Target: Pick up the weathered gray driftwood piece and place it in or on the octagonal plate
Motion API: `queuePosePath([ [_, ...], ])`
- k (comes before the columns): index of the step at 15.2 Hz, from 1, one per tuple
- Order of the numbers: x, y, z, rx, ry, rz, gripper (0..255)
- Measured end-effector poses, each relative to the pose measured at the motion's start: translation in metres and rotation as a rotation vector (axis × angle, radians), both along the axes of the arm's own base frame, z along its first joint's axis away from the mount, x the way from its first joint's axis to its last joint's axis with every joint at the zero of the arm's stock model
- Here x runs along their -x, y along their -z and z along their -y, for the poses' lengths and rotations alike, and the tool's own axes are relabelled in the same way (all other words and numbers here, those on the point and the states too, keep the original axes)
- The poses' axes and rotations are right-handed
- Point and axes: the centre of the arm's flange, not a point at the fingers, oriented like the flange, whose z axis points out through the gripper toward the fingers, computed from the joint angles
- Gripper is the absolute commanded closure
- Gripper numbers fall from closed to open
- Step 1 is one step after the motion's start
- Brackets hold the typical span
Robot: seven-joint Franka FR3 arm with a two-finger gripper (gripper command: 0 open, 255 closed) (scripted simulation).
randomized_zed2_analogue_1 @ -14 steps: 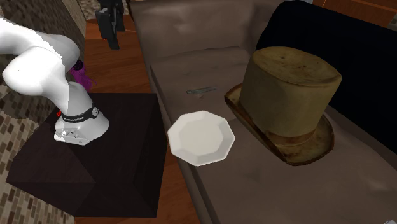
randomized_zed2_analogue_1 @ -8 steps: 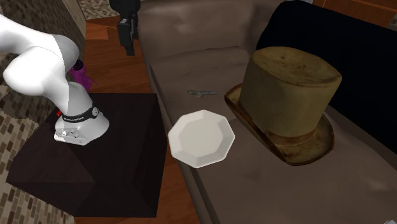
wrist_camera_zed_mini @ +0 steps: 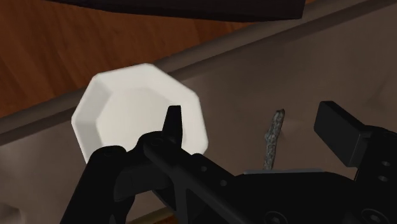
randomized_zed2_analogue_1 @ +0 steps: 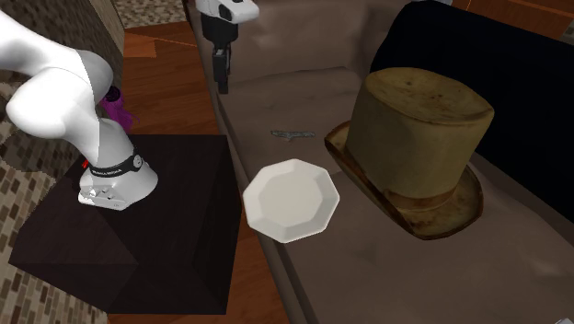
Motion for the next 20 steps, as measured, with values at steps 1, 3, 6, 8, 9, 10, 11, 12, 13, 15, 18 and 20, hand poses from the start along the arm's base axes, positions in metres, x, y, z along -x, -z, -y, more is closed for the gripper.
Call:
queuePosePath([
  [1,-0.008,0.009,-0.01,0.008,0.0,0.003,0],
  [3,-0.019,0.029,-0.022,0.025,0.0,0.008,0],
  [6,-0.038,0.057,-0.048,0.049,-0.001,0.018,0],
  [8,-0.049,0.073,-0.066,0.066,-0.001,0.024,0],
  [9,-0.052,0.083,-0.072,0.075,-0.001,0.027,0],
  [10,-0.059,0.094,-0.081,0.083,-0.002,0.031,0],
  [11,-0.067,0.105,-0.089,0.09,-0.002,0.034,0],
  [12,-0.073,0.114,-0.097,0.098,-0.002,0.037,0],
  [13,-0.078,0.122,-0.104,0.106,-0.002,0.04,0],
  [15,-0.094,0.142,-0.121,0.122,-0.003,0.046,0],
  [18,-0.114,0.169,-0.141,0.146,-0.003,0.054,0],
  [20,-0.125,0.188,-0.154,0.162,-0.002,0.06,0],
])
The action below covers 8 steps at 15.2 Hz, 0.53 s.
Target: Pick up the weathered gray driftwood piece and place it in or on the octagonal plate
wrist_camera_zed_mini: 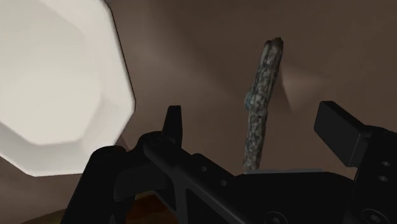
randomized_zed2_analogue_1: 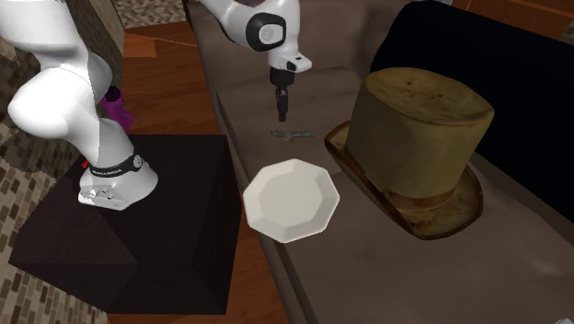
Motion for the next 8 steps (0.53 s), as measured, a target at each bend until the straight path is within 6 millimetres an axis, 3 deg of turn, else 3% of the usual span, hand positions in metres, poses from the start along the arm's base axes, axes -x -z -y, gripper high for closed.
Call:
queuePosePath([
  [5,-0.029,0.052,-0.032,0.039,-0.001,0.014,0],
  [8,-0.036,0.07,-0.035,0.045,-0.001,0.017,0],
])
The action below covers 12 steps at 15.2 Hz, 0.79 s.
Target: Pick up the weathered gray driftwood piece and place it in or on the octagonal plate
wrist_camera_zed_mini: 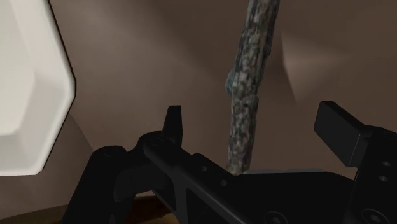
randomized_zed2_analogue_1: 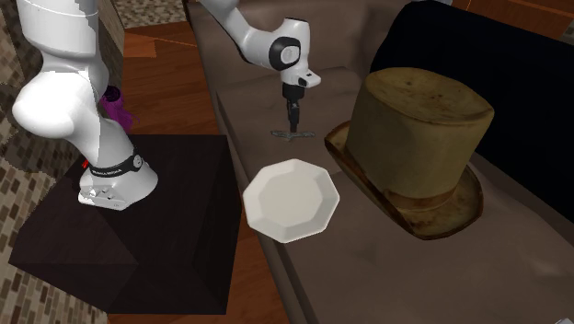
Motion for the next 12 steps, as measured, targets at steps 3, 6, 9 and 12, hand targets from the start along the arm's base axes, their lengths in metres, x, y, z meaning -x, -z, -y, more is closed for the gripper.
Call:
queuePosePath([
  [3,0.0,0.016,0.002,0.001,0.0,0.0,0],
  [6,0.001,0.027,0.004,0.001,0.0,0.0,0],
  [9,0.001,0.029,0.005,0.001,0.0,0.001,0],
  [12,0.001,0.029,0.005,0.001,0.0,0.001,255],
])
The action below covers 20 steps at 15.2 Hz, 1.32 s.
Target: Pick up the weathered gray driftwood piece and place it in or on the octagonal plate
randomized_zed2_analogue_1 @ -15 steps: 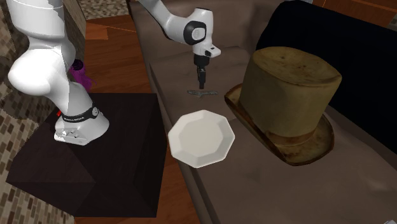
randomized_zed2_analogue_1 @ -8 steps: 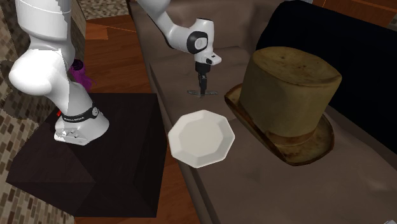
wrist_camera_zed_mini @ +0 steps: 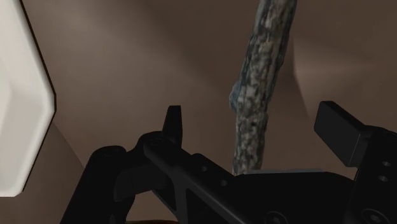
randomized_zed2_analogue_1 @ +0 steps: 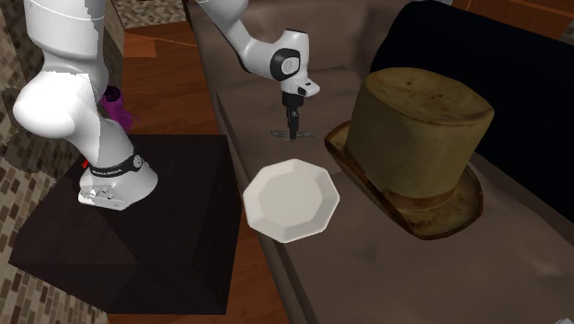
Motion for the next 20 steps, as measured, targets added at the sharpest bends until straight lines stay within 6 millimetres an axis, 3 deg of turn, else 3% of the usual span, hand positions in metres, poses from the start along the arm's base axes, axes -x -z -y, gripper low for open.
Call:
queuePosePath([
  [11,0.0,-0.003,0.0,0.0,0.0,0.001,255],
  [20,0.001,-0.047,-0.001,0.0,0.0,0.001,255],
])
